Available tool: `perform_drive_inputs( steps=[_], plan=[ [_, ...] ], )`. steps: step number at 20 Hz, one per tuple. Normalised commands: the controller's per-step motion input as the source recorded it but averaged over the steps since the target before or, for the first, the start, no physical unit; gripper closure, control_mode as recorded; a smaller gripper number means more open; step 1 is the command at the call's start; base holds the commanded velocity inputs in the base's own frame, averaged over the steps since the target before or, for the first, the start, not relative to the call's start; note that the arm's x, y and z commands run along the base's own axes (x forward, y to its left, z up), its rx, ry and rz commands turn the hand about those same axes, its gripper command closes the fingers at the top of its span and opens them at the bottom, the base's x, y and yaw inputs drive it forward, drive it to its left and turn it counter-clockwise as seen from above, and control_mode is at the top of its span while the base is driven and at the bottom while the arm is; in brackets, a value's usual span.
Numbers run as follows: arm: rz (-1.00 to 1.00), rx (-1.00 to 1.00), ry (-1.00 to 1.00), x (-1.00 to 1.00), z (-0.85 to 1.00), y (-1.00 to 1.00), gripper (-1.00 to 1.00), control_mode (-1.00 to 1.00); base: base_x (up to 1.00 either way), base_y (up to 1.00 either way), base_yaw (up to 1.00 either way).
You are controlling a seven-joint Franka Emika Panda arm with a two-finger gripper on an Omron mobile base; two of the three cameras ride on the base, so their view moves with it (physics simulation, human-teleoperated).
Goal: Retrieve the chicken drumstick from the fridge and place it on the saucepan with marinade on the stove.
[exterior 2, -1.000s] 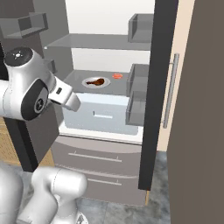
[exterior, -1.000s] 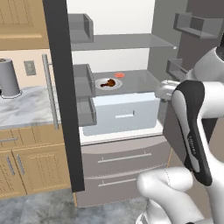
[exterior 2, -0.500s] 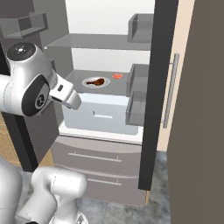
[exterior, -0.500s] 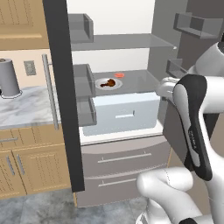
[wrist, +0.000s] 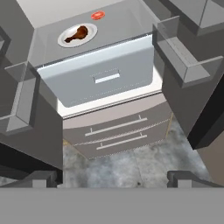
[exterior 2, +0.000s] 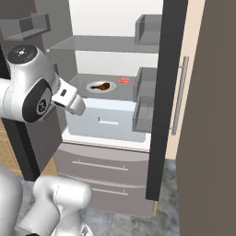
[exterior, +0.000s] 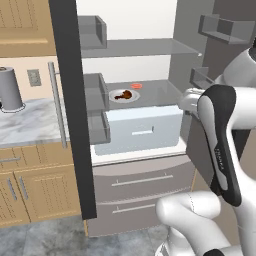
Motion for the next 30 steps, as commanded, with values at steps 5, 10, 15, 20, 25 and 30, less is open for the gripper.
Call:
perform_drive_inputs(
  steps=[5, 10, 15, 20, 25, 30],
  plan=[
    [0.0, 0.0, 0.0, 0.01, 0.0, 0.02, -1.0, -1.0, 0.0, 0.0, 0.0],
    [0.0, 0.0, 0.0, 0.0, -0.01, 0.05, -1.0, 1.0, 0.12, 0.3, 0.0],
    [0.0, 0.0, 0.0, 0.0, 0.0, 0.0, -1.0, 1.0, 0.27, 0.02, 0.0],
    [0.0, 0.0, 0.0, 0.0, 0.0, 0.0, -1.0, 1.0, 0.56, 0.0, 0.0],
    [0.0, 0.0, 0.0, 0.0, 0.0, 0.0, -1.0, 1.0, 0.76, 0.0, 0.0],
    [0.0, 0.0, 0.0, 0.0, 0.0, 0.0, -1.0, 1.0, 0.72, 0.0, 0.0]
  ],
)
